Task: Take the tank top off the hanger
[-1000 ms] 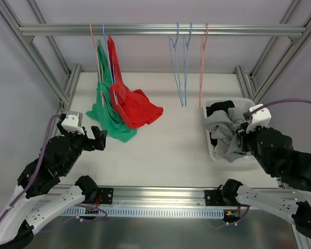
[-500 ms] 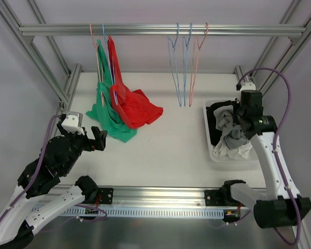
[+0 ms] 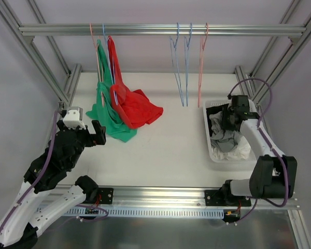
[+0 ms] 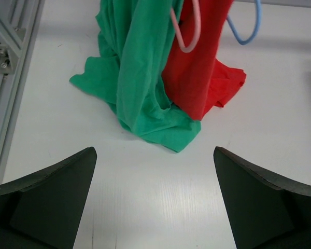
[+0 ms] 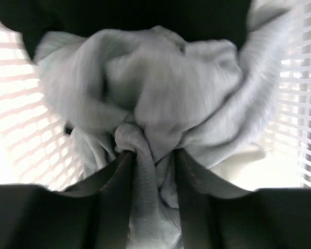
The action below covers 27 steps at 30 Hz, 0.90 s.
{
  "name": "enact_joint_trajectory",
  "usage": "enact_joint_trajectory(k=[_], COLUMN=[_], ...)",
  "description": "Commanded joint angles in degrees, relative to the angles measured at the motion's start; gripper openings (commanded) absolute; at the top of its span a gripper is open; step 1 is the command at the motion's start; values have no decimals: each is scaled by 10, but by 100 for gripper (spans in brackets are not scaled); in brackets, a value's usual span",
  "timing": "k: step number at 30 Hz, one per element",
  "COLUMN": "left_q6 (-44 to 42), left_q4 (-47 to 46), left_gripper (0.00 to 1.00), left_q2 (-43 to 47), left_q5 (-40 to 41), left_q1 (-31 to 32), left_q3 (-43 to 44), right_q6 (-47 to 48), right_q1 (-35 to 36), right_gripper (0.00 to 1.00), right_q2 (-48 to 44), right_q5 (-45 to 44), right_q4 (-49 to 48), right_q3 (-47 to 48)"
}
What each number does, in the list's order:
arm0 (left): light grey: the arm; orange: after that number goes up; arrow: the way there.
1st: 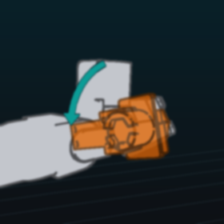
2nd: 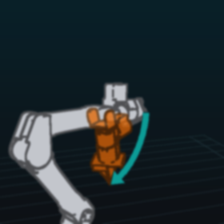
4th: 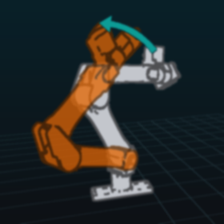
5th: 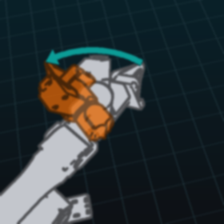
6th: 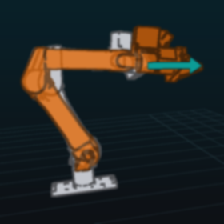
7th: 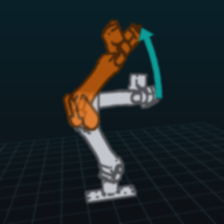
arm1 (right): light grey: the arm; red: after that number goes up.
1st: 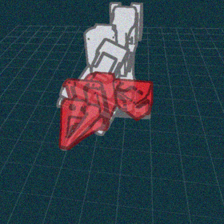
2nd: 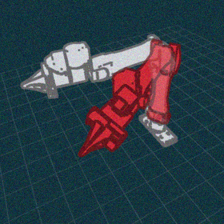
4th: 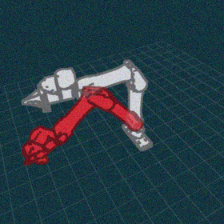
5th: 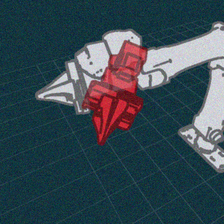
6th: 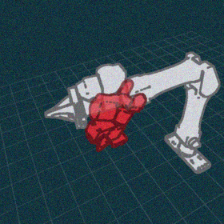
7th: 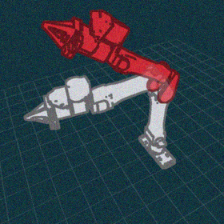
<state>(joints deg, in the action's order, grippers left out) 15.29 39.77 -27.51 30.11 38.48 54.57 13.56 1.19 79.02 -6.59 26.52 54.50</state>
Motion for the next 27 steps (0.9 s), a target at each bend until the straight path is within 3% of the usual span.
enact_joint_trajectory(k=[1,3,4,5,6,9,14,17,20,24,27], left_q6=[25,33,37,40,47,39,-24,-47,-35,-3,-3], left_q4=[-13,-11,-12,-9,-10,-9,0,7,9,10,10], left_gripper=[99,99,99,99,99,99,99,99,99,99,99], left_q2=[-24,-34,-35,-33,-31,-15,17,34,47,61,69], left_q5=[-15,-18,-17,-16,-16,-10,1,18,29,-32,-37], left_q1=[-43,-77,-89,-102,-115,-149,-151,-151,-150,-151,-151], left_q3=[20,26,26,27,27,30,37,25,-11,-45,-67], right_q6=[-13,-8,-7,-6,-4,-2,-26,-22,-8,-11,-11], right_q1=[-4,-5,-6,-6,-6,-4,-5,-4,-1,14,20], right_gripper=[48,54,69,91,99,99,100,100,100,99,99], right_q2=[-106,-128,-137,-154,-163,-217,-357,-414,-481,-569,-586], right_q5=[-17,-32,-37,-45,-46,-27,53,43,26,62,79], right_q4=[27,54,83,98,110,149,216,272,324,346,359], right_q3=[38,65,92,104,115,142,169,170,157,124,124])
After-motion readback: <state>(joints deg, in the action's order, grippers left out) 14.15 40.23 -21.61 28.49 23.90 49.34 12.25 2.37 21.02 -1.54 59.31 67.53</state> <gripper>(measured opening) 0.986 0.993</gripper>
